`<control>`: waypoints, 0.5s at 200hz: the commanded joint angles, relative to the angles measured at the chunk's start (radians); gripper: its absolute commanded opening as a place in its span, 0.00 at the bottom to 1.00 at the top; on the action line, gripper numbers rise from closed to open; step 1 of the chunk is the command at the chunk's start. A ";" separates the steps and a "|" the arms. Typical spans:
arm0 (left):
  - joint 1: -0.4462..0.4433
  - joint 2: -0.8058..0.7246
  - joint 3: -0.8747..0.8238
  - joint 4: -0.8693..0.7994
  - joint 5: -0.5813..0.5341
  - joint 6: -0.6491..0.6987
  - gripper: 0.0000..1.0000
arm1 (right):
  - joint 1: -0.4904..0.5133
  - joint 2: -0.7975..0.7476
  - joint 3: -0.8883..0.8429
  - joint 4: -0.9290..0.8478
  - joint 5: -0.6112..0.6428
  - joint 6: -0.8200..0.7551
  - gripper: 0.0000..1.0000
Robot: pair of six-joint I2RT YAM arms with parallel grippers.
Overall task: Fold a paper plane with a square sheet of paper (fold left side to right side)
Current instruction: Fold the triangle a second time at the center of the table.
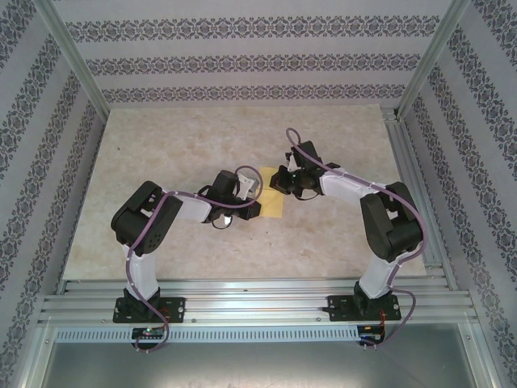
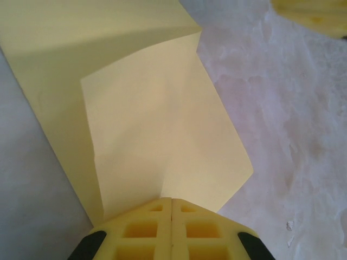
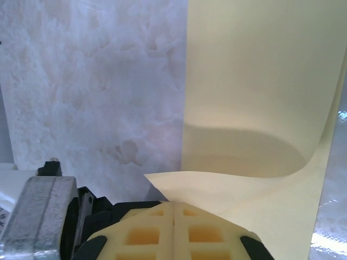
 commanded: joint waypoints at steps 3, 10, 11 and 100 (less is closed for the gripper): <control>-0.028 0.051 -0.030 -0.110 -0.058 0.026 0.00 | 0.032 0.031 -0.050 0.096 0.024 0.083 0.00; -0.029 0.052 -0.025 -0.118 -0.060 0.031 0.00 | 0.040 0.043 -0.050 0.105 0.028 0.091 0.00; -0.030 0.052 -0.025 -0.119 -0.060 0.032 0.00 | 0.041 0.045 -0.050 0.106 0.028 0.091 0.00; -0.039 0.061 -0.011 -0.133 -0.068 0.045 0.00 | 0.081 0.164 0.007 0.112 0.054 0.100 0.00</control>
